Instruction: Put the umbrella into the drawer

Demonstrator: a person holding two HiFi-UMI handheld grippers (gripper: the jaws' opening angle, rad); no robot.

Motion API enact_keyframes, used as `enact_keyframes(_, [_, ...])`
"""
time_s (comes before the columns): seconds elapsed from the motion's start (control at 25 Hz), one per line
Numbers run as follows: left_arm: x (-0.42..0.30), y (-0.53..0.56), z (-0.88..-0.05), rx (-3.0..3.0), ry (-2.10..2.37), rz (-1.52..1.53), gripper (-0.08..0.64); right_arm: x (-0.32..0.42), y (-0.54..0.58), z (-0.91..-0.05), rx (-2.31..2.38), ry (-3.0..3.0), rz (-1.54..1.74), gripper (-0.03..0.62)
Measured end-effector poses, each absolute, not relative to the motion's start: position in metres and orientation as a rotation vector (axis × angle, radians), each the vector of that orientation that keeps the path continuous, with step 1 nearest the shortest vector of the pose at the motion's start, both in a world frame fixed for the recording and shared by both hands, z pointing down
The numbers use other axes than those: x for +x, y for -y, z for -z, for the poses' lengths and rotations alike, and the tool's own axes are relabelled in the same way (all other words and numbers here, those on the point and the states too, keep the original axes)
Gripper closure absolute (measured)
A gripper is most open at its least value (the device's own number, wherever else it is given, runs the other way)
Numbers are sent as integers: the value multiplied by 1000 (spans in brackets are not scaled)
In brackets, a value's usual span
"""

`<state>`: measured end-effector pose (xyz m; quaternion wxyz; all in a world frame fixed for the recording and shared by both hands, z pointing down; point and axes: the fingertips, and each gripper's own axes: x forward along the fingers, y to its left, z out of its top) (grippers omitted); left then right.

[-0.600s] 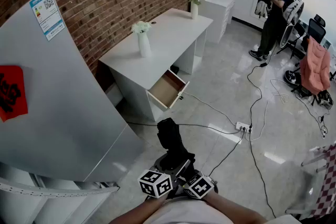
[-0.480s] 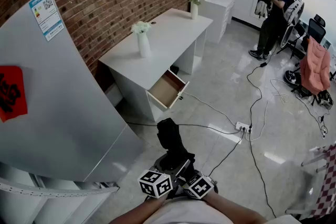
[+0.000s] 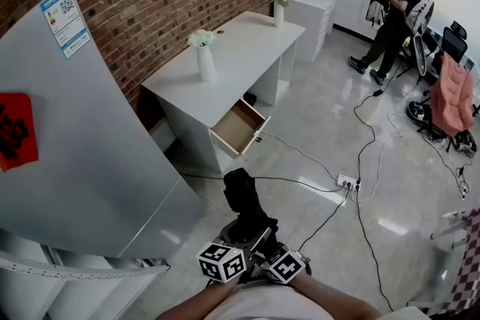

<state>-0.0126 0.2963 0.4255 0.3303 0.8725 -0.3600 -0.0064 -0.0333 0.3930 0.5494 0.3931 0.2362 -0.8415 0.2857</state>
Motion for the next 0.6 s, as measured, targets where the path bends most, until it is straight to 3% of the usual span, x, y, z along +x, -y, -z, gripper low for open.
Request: enact_keyframes(0.6, [20,-300,-438,2245,930,-4,285,8,-395,-565,617,2107,-713,508])
